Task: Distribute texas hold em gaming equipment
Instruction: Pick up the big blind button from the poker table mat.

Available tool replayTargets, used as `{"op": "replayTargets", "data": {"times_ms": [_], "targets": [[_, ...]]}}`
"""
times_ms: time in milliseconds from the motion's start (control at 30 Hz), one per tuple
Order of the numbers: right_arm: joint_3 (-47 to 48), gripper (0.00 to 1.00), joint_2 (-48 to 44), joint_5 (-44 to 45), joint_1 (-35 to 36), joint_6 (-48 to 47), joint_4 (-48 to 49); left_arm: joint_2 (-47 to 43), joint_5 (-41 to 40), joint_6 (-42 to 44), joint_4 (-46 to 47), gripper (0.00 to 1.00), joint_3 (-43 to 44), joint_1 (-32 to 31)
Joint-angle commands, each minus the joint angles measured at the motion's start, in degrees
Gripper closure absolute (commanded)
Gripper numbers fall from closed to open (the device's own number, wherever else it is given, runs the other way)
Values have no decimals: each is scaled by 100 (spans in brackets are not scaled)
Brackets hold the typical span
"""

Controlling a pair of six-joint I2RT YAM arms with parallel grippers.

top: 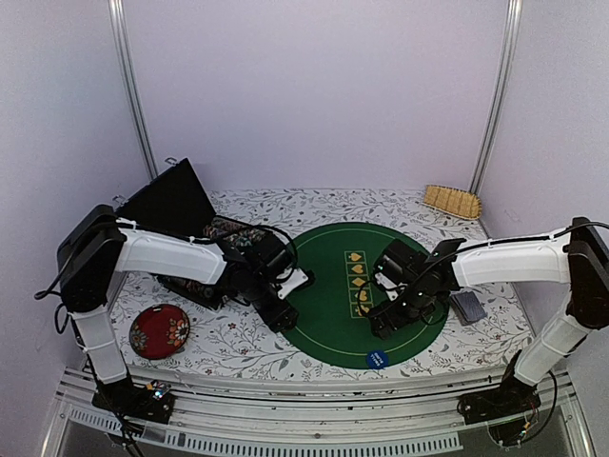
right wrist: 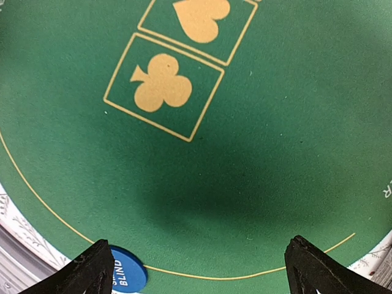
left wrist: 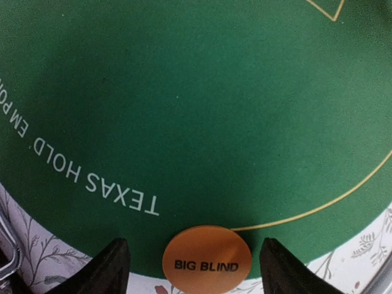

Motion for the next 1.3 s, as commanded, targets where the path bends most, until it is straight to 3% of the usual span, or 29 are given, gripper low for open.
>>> {"op": "replayTargets", "data": {"times_ms": [0, 333, 533, 733, 967, 1267], "targets": [[-113, 1, 54, -55, -12, -124, 248, 195, 8, -123, -429, 27, 224, -67], [-57, 1, 210, -143, -11, -221, 323, 280, 128, -145, -642, 25, 102, -119], [13, 1, 259, -100, -11, -234, 253, 350, 157, -74, -627, 45, 65, -171], [106, 1, 283, -59, -5, -257, 191, 291, -321, -39, -569, 62, 129, -136], [194, 1, 291, 13, -8, -279, 117, 320, -692, -31, -372, 67, 425, 272], [359, 1, 221, 40, -5, -253, 78, 833, -532, 205, -48, 69, 1092, 851]]}}
